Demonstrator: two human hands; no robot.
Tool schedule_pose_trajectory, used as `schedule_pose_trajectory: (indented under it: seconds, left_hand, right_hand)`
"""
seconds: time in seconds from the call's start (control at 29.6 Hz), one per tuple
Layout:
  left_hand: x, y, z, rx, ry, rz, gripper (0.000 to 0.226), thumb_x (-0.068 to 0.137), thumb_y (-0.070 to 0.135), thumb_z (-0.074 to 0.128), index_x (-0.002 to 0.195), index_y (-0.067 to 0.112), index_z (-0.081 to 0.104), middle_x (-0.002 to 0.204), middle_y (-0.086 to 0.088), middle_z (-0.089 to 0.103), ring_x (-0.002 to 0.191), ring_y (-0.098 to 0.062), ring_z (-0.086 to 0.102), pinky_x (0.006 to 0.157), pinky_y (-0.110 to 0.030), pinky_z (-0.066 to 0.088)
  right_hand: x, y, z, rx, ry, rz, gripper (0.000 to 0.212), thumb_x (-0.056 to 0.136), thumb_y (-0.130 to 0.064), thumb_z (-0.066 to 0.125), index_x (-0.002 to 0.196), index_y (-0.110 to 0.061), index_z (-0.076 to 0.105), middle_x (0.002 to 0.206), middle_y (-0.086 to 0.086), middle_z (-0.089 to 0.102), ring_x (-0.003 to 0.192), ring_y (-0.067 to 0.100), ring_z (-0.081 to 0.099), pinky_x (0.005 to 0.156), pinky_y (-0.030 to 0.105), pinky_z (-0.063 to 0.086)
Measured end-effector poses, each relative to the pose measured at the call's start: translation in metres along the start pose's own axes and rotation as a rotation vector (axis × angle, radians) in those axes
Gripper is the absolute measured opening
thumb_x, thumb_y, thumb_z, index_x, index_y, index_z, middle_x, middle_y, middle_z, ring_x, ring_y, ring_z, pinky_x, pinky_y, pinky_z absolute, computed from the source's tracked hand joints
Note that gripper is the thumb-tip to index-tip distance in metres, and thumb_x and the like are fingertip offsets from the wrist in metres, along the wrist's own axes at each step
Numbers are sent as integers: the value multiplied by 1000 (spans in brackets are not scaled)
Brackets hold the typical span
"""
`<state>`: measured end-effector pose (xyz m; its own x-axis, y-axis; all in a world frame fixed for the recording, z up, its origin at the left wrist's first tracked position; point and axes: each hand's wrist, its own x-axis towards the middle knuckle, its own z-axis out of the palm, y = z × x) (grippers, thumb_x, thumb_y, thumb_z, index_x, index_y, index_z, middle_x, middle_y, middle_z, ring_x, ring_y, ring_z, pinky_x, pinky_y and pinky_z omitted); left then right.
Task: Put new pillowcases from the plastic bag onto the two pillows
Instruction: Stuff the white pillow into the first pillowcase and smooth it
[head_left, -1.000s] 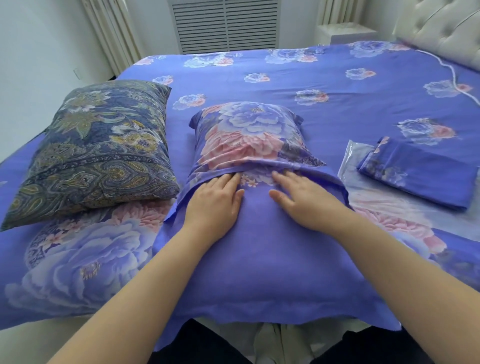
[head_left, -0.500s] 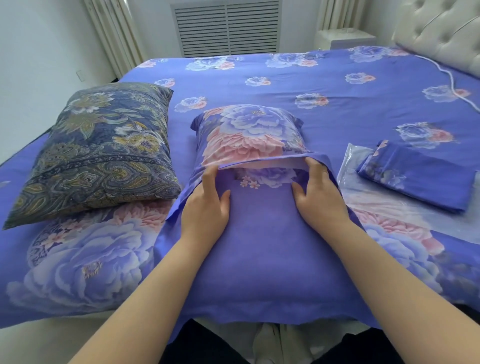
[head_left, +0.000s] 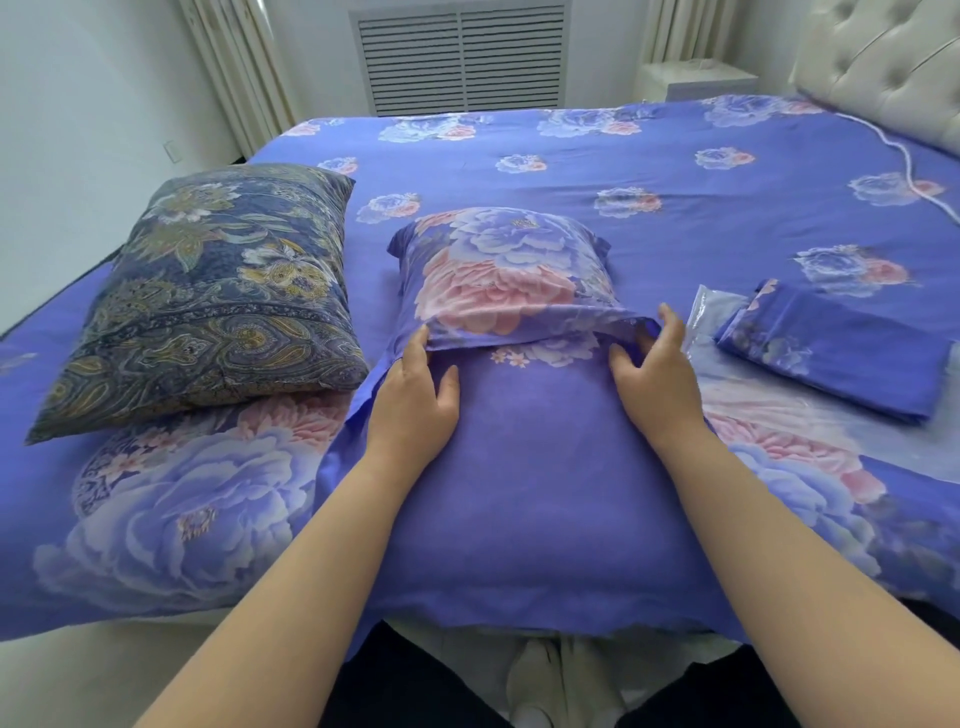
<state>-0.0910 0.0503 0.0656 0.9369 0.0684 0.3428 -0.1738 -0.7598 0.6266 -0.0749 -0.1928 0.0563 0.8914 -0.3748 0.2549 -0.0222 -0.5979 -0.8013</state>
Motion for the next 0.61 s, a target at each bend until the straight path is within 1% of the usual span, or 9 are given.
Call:
schedule_pose_trajectory:
  seconds: [0.03, 0.07, 0.17, 0.2, 0.27, 0.37, 0.47, 0.54, 0.61]
  left_hand:
    - [-1, -1, -2, -16, 28, 4, 58, 92, 18, 54, 144, 8, 31, 141, -11, 47, 129, -28, 44, 103, -37, 35]
    - [-2, -2, -5, -34, 68, 7, 55, 92, 17, 53, 143, 8, 34, 140, -11, 49, 128, -27, 47, 102, -36, 36]
    - [-10, -11, -12, -77, 221, 7, 46, 92, 15, 51, 137, 13, 46, 131, -7, 58, 121, -22, 55, 97, -34, 43]
    - [-13, -14, -12, -73, 245, -1, 43, 92, 14, 51, 135, 14, 49, 128, -6, 61, 119, -20, 57, 96, -33, 44]
    - [-21, -21, -11, -40, 257, -28, 39, 91, 14, 53, 130, 14, 56, 123, -4, 64, 114, -19, 60, 93, -30, 44]
    - [-32, -28, -5, 59, 234, -105, 30, 91, 18, 55, 119, 16, 64, 113, -3, 69, 103, -25, 64, 83, -32, 46]
    - [-36, -33, -3, 202, 181, -137, 20, 89, 22, 57, 100, 16, 72, 97, -5, 70, 95, -31, 61, 73, -33, 45]
    - [-38, -33, -6, 287, 202, -96, 16, 86, 22, 61, 83, 12, 74, 85, -8, 62, 88, -33, 53, 70, -36, 43]
    - [-38, -27, -12, 316, 293, -22, 18, 85, 22, 62, 77, 10, 72, 82, -10, 55, 82, -33, 49, 70, -40, 45]
  right_hand:
    - [2, 2, -3, -42, -23, 19, 54, 90, -21, 53, 139, -10, 34, 126, 11, 61, 115, 32, 55, 88, 36, 42]
    - [3, 3, -7, -67, 2, 21, 47, 91, -18, 51, 136, -9, 42, 124, 14, 61, 114, 33, 56, 90, 36, 41]
    - [-8, 5, -18, -40, 211, -44, 34, 91, -13, 49, 123, -11, 59, 112, 11, 68, 104, 30, 61, 84, 31, 42]
    - [-12, 7, -19, -43, 233, -54, 31, 91, -14, 50, 120, -12, 62, 109, 10, 70, 102, 29, 62, 82, 31, 42]
    - [-21, 14, -18, -74, 183, -23, 30, 91, -16, 51, 117, -13, 64, 108, 9, 70, 102, 29, 63, 82, 31, 43]
    - [-28, 25, -16, -105, 80, 88, 29, 90, -20, 51, 115, -15, 65, 109, 7, 70, 104, 29, 61, 84, 33, 44]
    - [-32, 29, -19, -203, 1, 141, 24, 90, -28, 51, 102, -20, 69, 103, 5, 71, 98, 30, 61, 74, 33, 42]
    - [-33, 25, -25, -357, -28, 121, 24, 89, -33, 51, 91, -19, 70, 96, 9, 70, 91, 33, 61, 68, 33, 39]
    - [-30, 19, -33, -529, -9, 13, 26, 89, -34, 53, 86, -16, 71, 93, 16, 68, 89, 37, 59, 70, 37, 42]
